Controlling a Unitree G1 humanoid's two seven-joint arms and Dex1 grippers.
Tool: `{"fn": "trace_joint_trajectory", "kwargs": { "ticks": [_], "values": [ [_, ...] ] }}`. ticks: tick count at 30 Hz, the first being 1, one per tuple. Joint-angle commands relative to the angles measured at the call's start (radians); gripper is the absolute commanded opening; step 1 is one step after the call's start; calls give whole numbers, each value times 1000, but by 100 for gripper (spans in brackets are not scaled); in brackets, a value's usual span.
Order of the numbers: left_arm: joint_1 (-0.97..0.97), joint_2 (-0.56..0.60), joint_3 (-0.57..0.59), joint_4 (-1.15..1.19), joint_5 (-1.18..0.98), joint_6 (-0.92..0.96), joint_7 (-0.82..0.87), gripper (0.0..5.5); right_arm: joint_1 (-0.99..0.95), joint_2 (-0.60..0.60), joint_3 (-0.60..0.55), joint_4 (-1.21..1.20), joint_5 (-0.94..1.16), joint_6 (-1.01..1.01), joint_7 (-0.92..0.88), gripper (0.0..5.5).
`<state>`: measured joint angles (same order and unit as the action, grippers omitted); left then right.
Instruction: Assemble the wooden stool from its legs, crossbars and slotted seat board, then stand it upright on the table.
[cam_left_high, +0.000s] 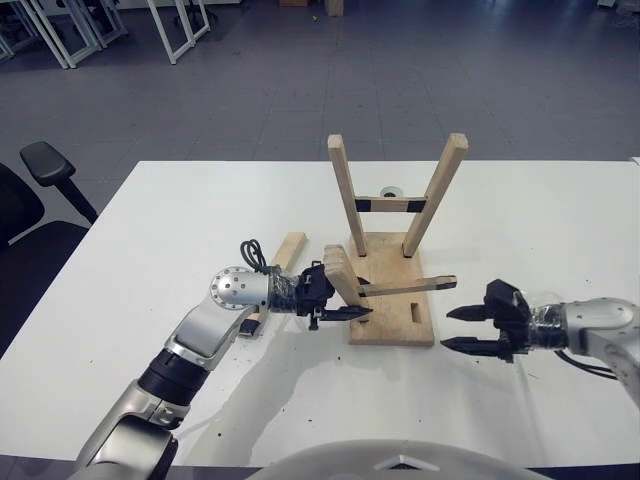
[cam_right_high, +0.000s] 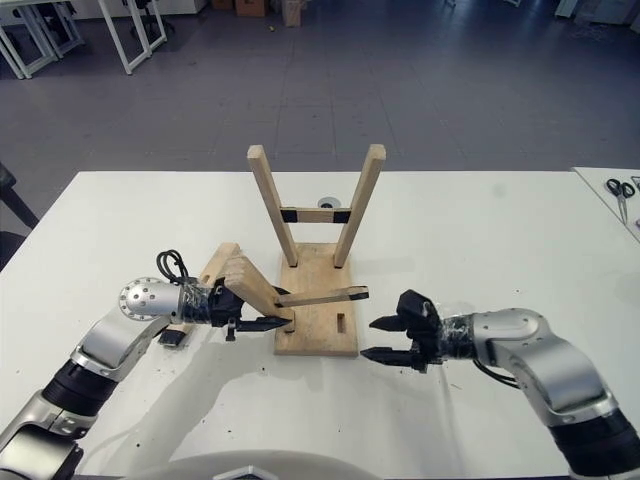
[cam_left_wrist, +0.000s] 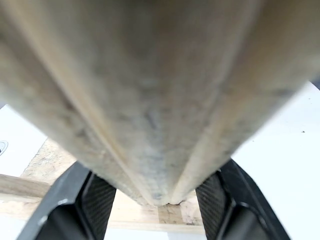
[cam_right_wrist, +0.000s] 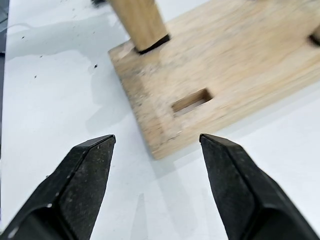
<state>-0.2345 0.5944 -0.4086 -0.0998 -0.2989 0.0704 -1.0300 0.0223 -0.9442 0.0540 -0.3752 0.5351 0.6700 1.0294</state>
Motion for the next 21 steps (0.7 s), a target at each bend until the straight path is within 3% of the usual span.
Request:
{"fn": "trace_joint_trajectory", "kwargs": {
  "ticks": [1,6,14,15,21],
  "values": [
    [116,115,-181,96,303,160,51,204,-138,19,-132,9,6,68,-138,311],
    [122,127,-192,63,312,138,102,204,-329,102,-204,95,50,156,-285,311],
    [-4,26,-54,-40,122,-69,86,204,-250,173,-171,88,56,197,-332,311],
    [-8,25,-53,-46,117,-74,74,242,-243,174,-172,84,56,200,-335,311],
    [31,87,63,-108,54,-32,27,326,-207,202,-155,60,61,210,-340,311]
  ]
}}
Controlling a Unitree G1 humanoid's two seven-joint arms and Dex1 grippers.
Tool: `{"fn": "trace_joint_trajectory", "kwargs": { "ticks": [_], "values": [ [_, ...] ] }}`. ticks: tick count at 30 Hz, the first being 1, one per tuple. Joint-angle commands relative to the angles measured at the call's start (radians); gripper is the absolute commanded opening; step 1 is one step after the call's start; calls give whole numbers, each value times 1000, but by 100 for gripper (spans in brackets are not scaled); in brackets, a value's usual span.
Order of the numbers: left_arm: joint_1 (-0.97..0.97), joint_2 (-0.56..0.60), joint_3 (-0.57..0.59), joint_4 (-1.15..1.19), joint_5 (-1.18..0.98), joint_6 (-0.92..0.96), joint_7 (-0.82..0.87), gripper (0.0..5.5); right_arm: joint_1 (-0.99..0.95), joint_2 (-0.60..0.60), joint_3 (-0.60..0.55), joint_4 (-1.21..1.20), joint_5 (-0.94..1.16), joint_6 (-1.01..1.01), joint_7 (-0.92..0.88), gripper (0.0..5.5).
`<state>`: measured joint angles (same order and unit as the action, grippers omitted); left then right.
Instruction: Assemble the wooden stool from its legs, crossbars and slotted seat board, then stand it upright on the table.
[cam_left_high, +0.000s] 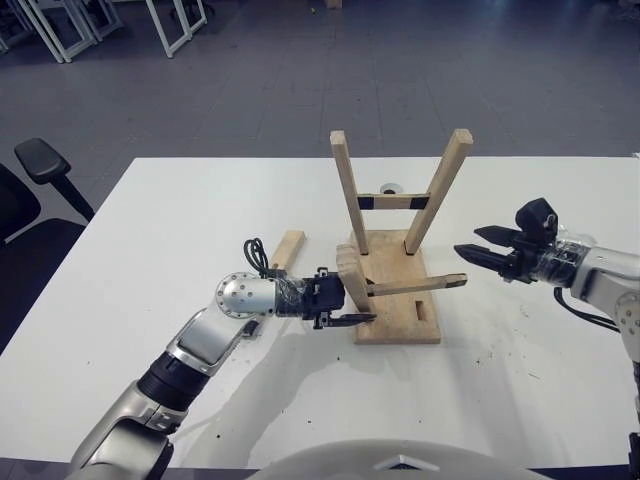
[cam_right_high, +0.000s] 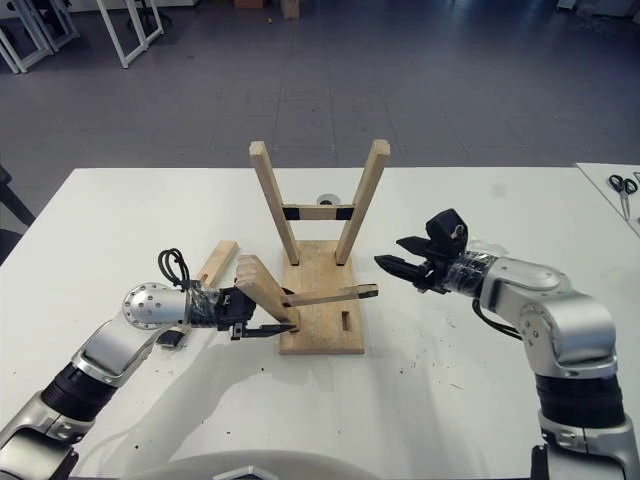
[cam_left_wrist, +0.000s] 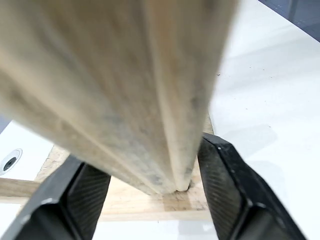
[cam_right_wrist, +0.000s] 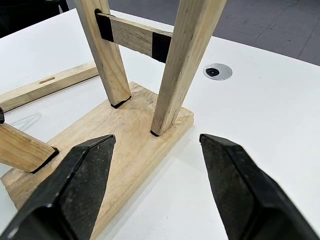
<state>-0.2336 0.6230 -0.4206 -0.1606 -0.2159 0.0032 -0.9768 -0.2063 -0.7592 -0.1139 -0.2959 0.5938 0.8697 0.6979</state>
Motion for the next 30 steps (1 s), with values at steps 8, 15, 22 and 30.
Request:
{"fn": "trace_joint_trajectory", "kwargs": {
  "ticks": [8,15,22,30],
  "values": [
    [218,293,607,-267,-476,281,-77,326,70,45,21,-44,-7,4,-22,311],
    [-411,133,633,-262,-1133,542,326,326,66,50,31,-19,-22,-8,-22,311],
    [-304,-37,331,-317,-1215,751,423,326,74,65,50,-18,-40,-17,-26,311],
    [-171,74,145,-223,-812,765,254,326,77,80,46,-10,-60,-29,-37,311]
  ]
}}
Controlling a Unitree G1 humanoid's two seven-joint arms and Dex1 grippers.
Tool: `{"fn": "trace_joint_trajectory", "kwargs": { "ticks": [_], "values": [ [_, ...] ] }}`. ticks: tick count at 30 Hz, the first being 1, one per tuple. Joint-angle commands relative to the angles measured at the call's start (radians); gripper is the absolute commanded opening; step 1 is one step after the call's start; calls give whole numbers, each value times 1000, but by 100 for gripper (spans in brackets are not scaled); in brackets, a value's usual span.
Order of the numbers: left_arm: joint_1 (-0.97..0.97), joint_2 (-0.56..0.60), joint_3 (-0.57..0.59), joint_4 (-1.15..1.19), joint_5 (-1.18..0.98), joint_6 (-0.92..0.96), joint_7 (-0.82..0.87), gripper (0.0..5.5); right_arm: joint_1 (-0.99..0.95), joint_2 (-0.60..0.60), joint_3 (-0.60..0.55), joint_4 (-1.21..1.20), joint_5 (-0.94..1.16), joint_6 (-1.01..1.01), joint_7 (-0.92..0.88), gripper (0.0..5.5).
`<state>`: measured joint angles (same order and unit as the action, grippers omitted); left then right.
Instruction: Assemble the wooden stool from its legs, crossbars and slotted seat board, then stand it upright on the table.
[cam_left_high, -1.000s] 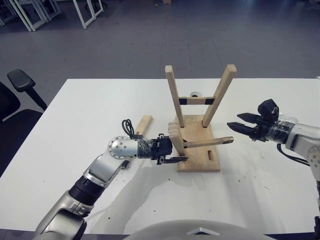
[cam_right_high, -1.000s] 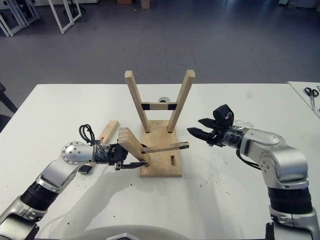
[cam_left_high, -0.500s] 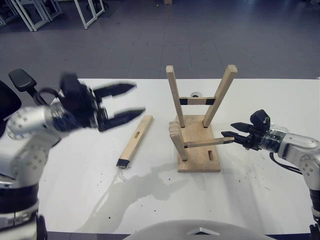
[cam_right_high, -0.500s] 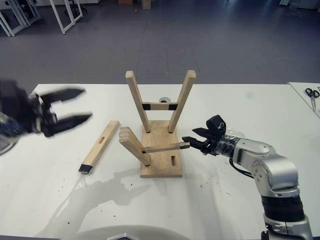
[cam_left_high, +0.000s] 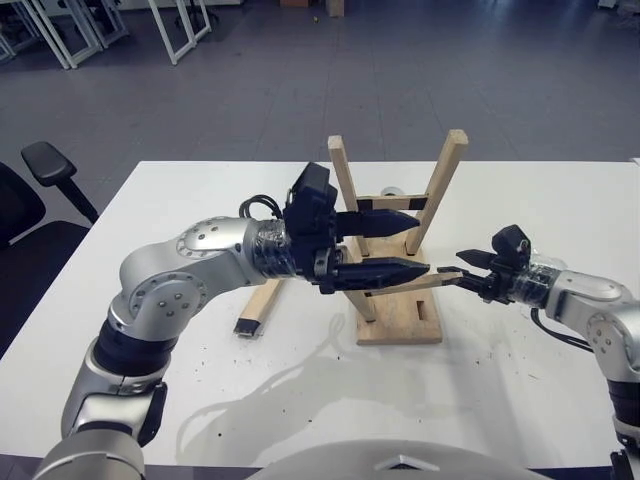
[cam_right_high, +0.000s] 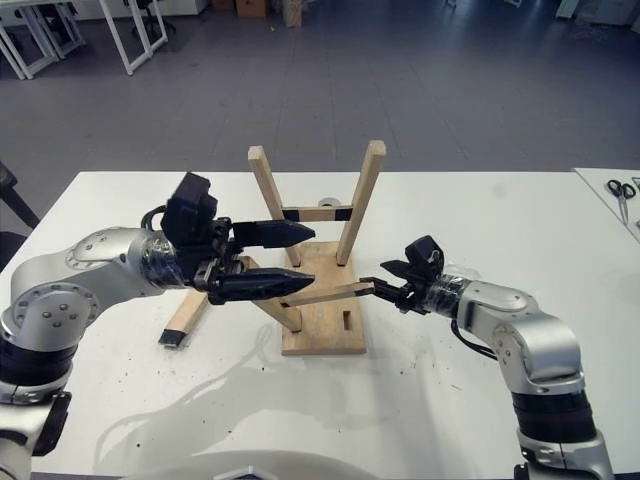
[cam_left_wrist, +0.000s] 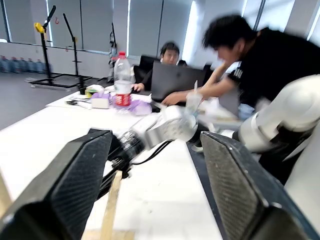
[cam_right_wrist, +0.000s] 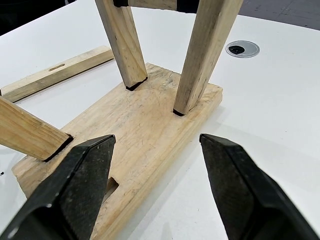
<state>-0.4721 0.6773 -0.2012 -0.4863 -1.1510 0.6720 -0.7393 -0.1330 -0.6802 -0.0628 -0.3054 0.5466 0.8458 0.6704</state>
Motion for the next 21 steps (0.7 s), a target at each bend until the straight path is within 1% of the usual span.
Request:
{"fn": "trace_joint_trajectory", "kwargs": {
  "ticks": [1,5,7,10,13,15,19,21],
  "values": [
    [30,2,-46,111,117,84,22,326,8,3,-2,-1,-15,-6,-10,311],
    [-110,-91,90,123,11,50,92,326,17,4,3,2,-20,-5,-7,311],
    [-178,-144,202,123,-70,11,161,326,22,5,3,10,-22,-6,-5,311],
    [-175,-166,349,95,-131,-27,288,326,18,26,-8,21,-12,-13,-11,311],
    [-46,-134,438,64,-20,-46,423,326,-11,91,-68,26,22,-48,-45,311],
    [98,-104,435,34,106,-65,424,326,-44,137,-111,22,39,-82,-79,311],
    [363,-97,397,25,318,-133,381,326,-97,196,-161,22,47,-129,-152,311],
    [477,-107,387,44,406,-171,368,297,-104,206,-165,24,38,-144,-172,311]
  ]
}}
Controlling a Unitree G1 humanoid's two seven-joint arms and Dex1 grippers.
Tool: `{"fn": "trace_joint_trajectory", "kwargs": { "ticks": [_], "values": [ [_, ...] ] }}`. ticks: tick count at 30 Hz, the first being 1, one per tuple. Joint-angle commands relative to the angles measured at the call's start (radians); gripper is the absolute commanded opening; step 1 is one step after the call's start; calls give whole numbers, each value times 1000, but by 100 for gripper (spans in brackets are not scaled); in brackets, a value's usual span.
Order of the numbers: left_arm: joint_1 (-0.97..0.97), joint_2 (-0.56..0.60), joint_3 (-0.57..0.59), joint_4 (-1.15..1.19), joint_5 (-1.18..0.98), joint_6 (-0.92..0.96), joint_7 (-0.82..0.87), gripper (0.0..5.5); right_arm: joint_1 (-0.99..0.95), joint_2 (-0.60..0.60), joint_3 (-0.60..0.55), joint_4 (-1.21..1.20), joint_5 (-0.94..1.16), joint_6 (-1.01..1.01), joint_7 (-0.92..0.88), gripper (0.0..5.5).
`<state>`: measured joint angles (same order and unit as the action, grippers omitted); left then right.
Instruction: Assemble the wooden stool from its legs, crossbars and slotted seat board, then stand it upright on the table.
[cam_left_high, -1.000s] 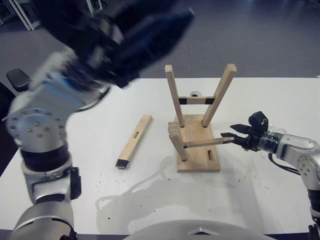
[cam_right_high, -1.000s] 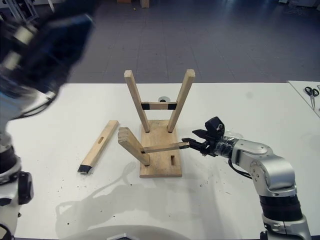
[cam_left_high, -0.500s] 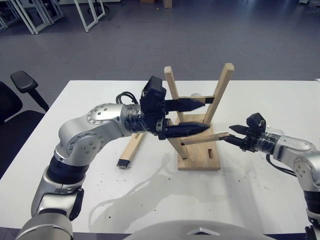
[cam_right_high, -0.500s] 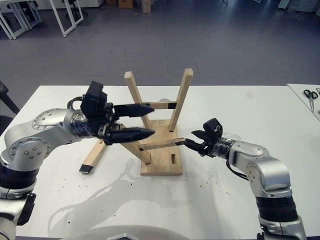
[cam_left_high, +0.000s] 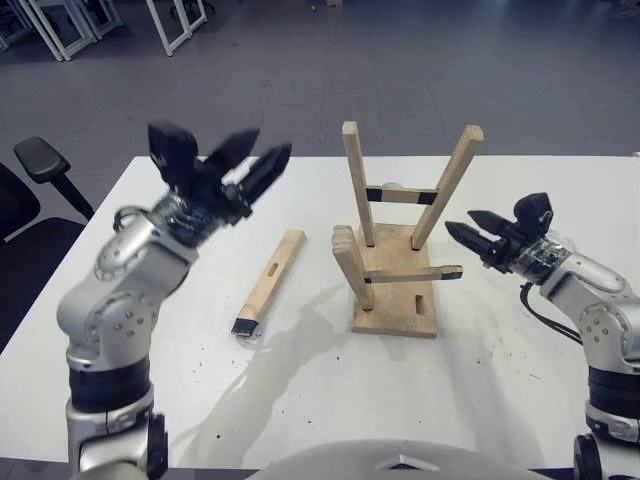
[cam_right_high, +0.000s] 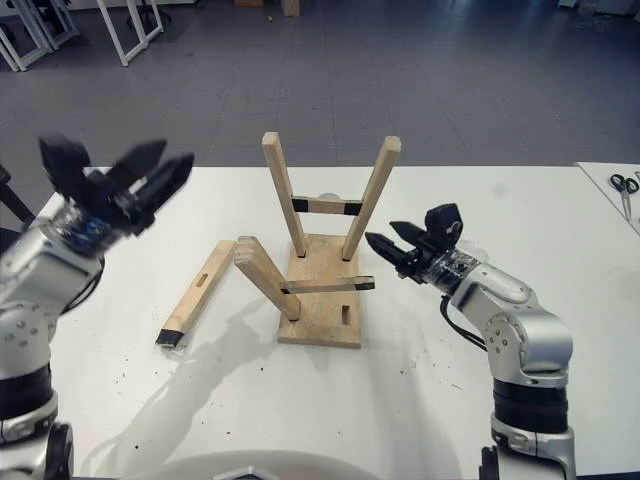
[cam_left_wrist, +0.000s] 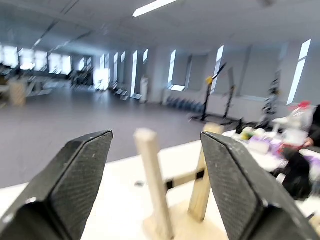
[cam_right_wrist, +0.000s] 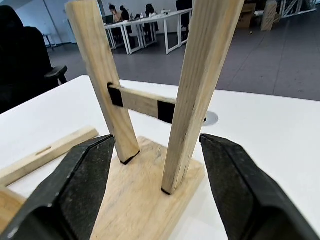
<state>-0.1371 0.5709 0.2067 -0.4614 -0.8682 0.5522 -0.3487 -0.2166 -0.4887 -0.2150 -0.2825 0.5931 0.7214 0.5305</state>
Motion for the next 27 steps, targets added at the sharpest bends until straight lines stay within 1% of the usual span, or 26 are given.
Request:
{"fn": "trace_joint_trajectory", "kwargs": {
  "ticks": [1,4,7,14,18,22,26,27],
  "values": [
    [190,0,-30,29,164,-70,-33,277,-20,17,-15,0,-9,-23,-39,311],
    [314,8,-69,49,270,-85,-51,277,-16,11,-9,-6,-11,-28,-45,311],
    [384,-3,-97,102,329,-91,-72,277,-22,8,-9,-6,-5,-24,-50,311],
    [420,-5,-123,235,436,-129,-134,277,-25,-3,7,-3,2,-9,-35,311],
    [450,-26,-142,273,466,-99,-131,277,-28,-7,12,-2,2,-3,-28,311],
    [442,-32,-150,279,486,-59,-116,277,-26,-7,15,1,-1,-1,-26,311],
    [408,-36,-146,275,514,-30,-74,206,-26,-12,15,0,-3,0,-25,311],
    [401,-39,-144,272,520,-18,-64,204,-28,-11,12,-2,-1,0,-26,311]
  ]
}}
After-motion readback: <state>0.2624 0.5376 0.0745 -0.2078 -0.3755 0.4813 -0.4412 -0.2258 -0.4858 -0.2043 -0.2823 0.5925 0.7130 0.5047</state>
